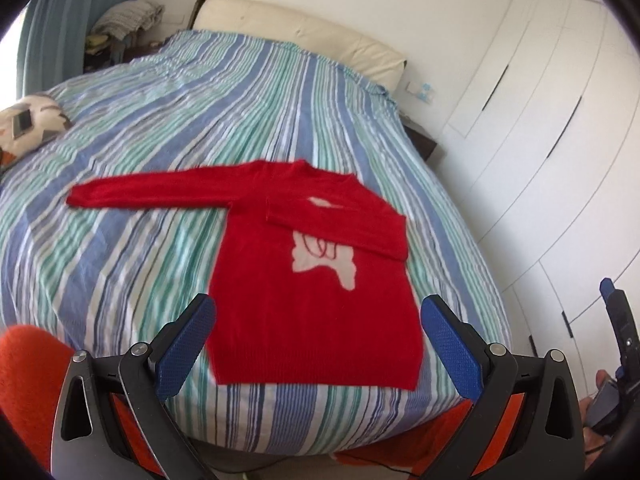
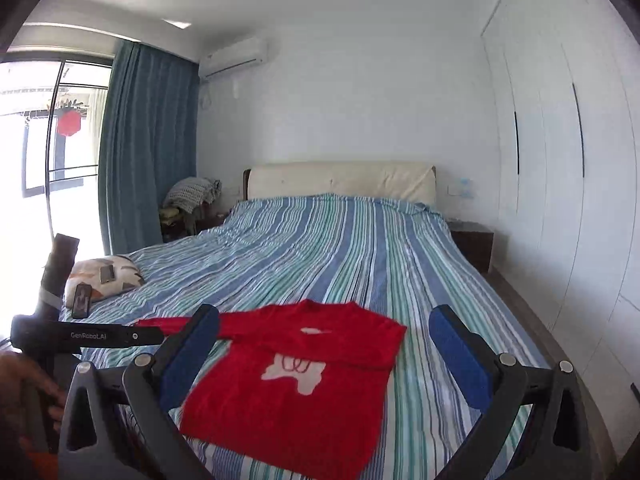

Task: Fold small clothes

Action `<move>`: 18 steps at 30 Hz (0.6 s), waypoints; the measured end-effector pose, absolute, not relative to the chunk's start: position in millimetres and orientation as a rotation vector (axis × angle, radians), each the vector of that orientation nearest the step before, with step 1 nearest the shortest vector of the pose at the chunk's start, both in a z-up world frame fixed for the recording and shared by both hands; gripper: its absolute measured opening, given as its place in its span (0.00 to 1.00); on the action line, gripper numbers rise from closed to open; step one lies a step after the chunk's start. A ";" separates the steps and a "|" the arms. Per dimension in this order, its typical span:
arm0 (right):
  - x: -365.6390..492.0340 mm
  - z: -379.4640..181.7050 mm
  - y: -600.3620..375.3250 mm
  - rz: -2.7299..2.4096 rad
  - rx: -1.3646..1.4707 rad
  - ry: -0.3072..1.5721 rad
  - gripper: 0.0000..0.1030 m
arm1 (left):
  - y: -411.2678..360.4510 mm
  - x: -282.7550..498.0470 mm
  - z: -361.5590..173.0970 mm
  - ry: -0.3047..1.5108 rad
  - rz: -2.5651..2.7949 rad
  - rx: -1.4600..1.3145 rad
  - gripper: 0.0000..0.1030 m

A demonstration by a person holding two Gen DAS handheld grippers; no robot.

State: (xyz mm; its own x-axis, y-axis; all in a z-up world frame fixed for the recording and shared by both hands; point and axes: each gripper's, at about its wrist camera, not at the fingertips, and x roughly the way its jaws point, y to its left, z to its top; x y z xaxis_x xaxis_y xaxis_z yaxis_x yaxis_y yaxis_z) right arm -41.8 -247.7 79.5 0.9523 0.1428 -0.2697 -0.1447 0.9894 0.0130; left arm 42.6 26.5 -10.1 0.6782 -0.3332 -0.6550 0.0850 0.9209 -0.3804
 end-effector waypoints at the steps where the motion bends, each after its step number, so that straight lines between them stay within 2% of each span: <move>1: -36.0 67.8 -245.3 0.161 0.004 0.302 1.00 | 28.5 47.1 -26.2 0.832 -0.227 -0.344 0.99; 4: -15.6 29.9 -238.8 0.203 0.035 0.405 1.00 | 51.3 65.7 -65.9 0.918 -0.171 -0.405 0.99; 7: 6.5 -3.8 -238.9 0.234 0.080 0.522 1.00 | 100.1 95.1 -88.8 0.893 -0.076 -0.491 0.99; 13: 38.8 -54.5 -244.5 0.256 0.226 0.733 1.00 | 246.3 181.1 -139.9 0.806 0.249 -0.722 0.98; 18: 48.3 -87.4 -244.3 0.246 0.259 0.887 1.00 | 318.8 228.6 -193.8 0.840 0.343 -0.937 0.97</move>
State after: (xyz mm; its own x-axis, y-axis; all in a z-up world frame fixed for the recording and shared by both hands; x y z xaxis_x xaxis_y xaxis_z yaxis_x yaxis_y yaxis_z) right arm 48.3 -244.3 -87.4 0.6076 0.3169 -0.7282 -0.1039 0.9408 0.3227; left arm 228.6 318.8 -193.8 0.6432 -0.0871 -0.7607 -0.5949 0.5687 -0.5681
